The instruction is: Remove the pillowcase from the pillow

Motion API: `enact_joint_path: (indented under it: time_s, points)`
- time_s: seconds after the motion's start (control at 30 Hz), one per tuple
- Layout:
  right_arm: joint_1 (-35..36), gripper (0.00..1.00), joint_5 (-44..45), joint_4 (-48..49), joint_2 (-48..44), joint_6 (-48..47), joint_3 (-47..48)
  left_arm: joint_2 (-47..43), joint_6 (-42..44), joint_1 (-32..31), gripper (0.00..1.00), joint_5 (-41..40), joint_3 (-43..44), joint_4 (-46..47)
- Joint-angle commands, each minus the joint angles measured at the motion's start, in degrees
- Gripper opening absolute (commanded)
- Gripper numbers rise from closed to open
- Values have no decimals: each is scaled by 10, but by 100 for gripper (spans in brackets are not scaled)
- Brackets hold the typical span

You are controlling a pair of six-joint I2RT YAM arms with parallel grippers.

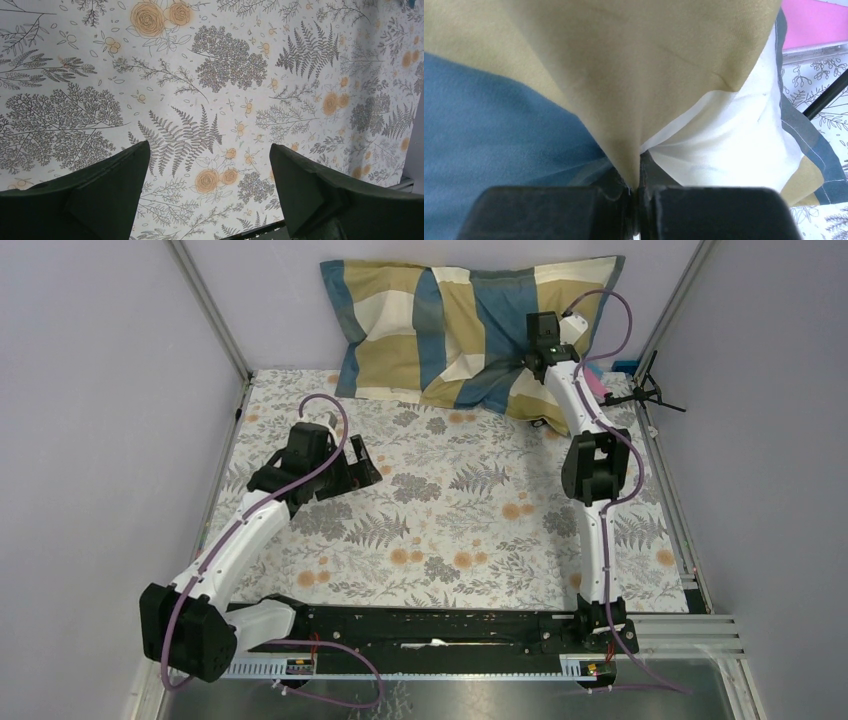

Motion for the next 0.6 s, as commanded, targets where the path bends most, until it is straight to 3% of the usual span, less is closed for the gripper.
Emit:
enact_joint_path:
  time_s: [0.0, 0.4, 0.57]
  points:
    - [43, 0, -50, 23, -91, -33, -18, 16, 14, -1, 99, 12, 31, 36]
    - [196, 0, -158, 26, -311, -19, -225, 25, 7, -1, 97, 15, 28, 47]
    - [216, 0, -174, 22, -402, 25, -350, -7, -10, -1, 93, 16, 3, 34]
